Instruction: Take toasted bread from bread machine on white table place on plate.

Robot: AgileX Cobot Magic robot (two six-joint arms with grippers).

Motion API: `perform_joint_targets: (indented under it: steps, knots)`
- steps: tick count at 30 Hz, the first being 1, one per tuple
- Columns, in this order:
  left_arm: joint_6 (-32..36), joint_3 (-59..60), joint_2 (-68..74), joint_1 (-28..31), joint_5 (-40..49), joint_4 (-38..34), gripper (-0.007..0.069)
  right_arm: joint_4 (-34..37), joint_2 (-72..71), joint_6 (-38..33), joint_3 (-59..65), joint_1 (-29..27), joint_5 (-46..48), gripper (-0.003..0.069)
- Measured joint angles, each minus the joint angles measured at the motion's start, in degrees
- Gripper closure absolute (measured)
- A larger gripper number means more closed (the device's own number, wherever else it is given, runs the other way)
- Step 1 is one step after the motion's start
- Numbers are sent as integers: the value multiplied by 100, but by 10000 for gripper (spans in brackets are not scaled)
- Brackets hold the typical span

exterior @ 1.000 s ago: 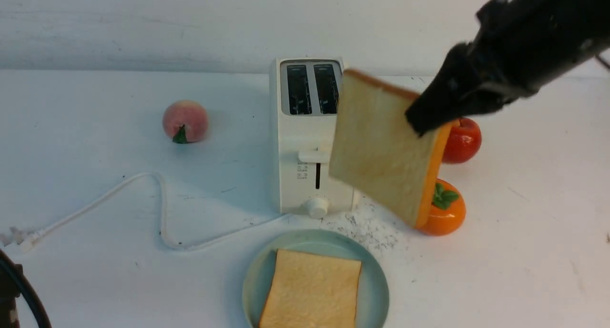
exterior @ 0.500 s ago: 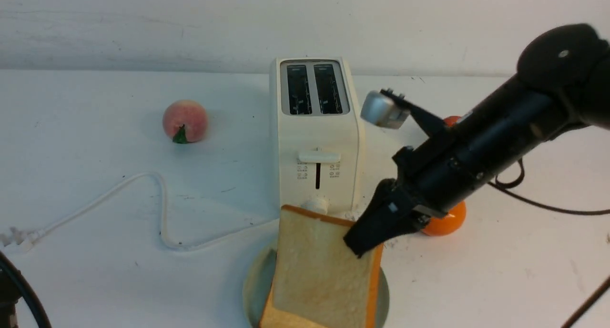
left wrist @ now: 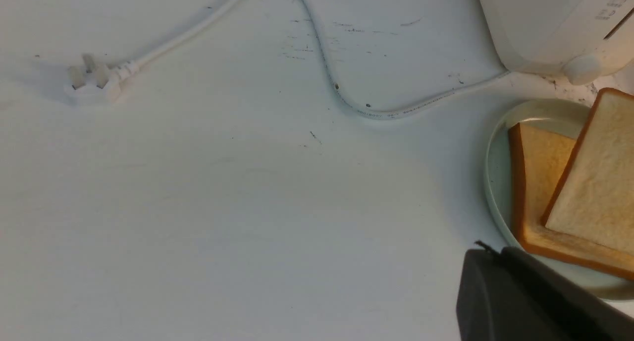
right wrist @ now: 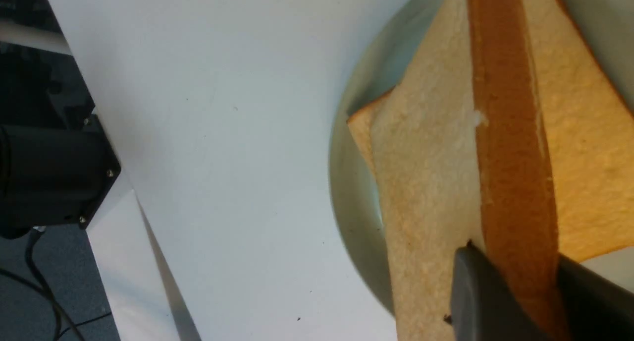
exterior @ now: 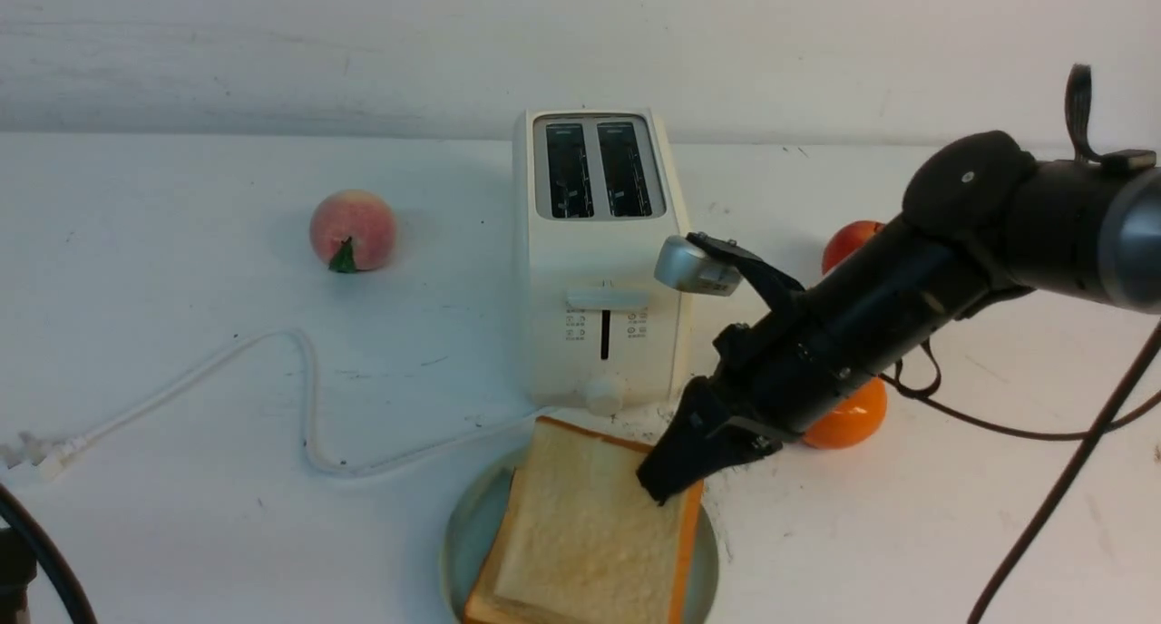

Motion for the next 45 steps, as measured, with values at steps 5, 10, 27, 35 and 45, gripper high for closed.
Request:
perform_joint_targets:
  steps: [5, 10, 27, 35, 45]
  knots:
    - [0, 0, 0, 0, 0, -4, 638, -170, 80, 0, 0, 0, -166, 486]
    - [0, 0, 0, 0, 0, -4, 638, -305, 81, 0, 0, 0, -364, 313]
    - [0, 0, 0, 0, 81, -31, 638, -2656, 86, 1562, -1516, 0, 736, 82]
    - [-110, 0, 0, 0, -469, -31, 638, -3119, -876, 2921, -1816, 0, 802, 449]
    - [-293, 0, 0, 0, -1577, -11, 638, -2884, -3382, 2899, -816, 0, -401, 667]
